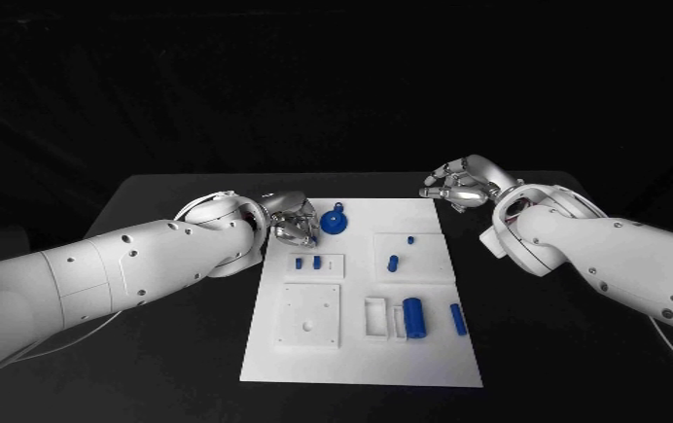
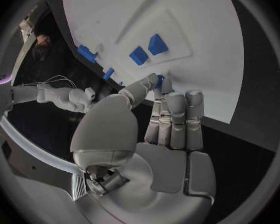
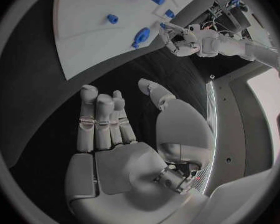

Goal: Assemble the parts on the task board

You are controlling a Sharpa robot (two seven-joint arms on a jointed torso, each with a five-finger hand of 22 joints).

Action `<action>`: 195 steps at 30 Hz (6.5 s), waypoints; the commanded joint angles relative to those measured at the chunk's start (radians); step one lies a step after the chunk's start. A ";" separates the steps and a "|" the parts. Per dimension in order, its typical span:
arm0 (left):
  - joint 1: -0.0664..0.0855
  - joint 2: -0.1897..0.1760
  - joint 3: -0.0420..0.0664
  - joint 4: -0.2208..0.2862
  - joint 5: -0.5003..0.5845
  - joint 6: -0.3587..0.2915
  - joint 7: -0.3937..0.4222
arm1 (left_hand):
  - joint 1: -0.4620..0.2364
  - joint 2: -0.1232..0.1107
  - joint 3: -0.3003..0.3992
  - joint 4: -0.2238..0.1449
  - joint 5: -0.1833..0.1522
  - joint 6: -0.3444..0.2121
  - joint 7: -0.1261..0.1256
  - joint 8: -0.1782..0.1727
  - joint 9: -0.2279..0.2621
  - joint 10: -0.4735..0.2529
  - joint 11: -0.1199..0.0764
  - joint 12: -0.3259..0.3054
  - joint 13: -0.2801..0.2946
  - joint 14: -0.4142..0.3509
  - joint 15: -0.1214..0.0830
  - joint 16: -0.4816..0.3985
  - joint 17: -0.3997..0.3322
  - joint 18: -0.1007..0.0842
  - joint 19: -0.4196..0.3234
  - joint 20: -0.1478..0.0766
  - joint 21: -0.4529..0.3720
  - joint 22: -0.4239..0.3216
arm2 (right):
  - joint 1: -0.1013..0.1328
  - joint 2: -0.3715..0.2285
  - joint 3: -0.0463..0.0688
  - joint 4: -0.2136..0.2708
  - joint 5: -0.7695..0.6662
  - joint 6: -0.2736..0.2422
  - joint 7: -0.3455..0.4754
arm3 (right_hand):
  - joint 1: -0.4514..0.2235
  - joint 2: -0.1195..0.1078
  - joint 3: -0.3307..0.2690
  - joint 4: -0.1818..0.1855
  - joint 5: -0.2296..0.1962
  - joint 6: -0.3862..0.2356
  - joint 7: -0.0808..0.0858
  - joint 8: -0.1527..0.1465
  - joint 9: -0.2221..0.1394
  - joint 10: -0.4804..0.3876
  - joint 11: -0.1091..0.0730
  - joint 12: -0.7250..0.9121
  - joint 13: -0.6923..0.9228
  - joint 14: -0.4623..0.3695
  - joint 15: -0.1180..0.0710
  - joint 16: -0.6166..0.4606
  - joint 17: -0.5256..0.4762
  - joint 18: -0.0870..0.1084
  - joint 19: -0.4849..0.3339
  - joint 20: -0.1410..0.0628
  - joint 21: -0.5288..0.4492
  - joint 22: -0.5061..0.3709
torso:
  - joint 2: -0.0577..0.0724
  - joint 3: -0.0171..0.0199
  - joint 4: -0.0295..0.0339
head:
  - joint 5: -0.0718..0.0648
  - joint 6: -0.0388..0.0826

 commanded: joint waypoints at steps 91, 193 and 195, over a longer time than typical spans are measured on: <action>-0.036 -0.006 -0.029 -0.012 -0.130 -0.095 0.150 | 0.018 -0.047 0.012 -0.021 0.011 -0.062 0.030 -0.049 -0.028 0.025 0.001 -0.053 0.021 -0.006 -0.005 0.006 -0.014 0.063 -0.007 -0.023 0.008 0.011 | -0.001 -0.006 0.001 -0.001 0.000 0.013 0.010 | -0.005 0.005 -0.007 -0.002 0.004 -0.002 0.006 -0.001 -0.002 -0.002 0.002 0.006 -0.005 0.005 -0.003 0.003 -0.002 0.043 0.004 -0.003 -0.004 0.017 | -0.001 -0.0005 0.0011 | -0.006 -0.007; -0.008 -0.096 0.002 0.011 1.065 -0.090 0.376 | -0.047 -0.047 -0.049 -0.032 0.007 -0.176 0.070 -0.032 -0.013 -0.104 0.094 -0.173 0.014 -0.338 0.209 -0.708 -0.264 0.001 -0.392 0.185 -0.381 -0.120 | -0.034 0.075 -0.057 -0.019 -0.712 0.256 0.012 | 0.226 -0.014 0.228 -0.115 -0.403 0.091 0.001 0.051 0.012 0.161 0.051 -0.966 -0.775 -0.001 0.043 -0.249 -0.164 0.043 -0.066 0.072 -0.183 -0.038 | 0.001 -0.0012 0.0011 | -0.057 0.000; -0.008 -0.096 0.002 0.010 1.066 -0.092 0.376 | -0.048 -0.046 -0.050 -0.031 0.007 -0.176 0.070 -0.032 -0.013 -0.105 0.094 -0.173 0.013 -0.337 0.209 -0.710 -0.263 0.001 -0.392 0.185 -0.381 -0.119 | -0.035 0.078 -0.059 -0.021 -0.712 0.256 0.013 | 0.227 -0.018 0.251 -0.103 -0.426 0.092 0.000 0.050 0.010 0.165 0.051 -0.970 -0.777 0.001 0.041 -0.249 -0.164 0.043 -0.064 0.071 -0.183 -0.038 | 0.001 -0.0011 0.0010 | -0.056 -0.001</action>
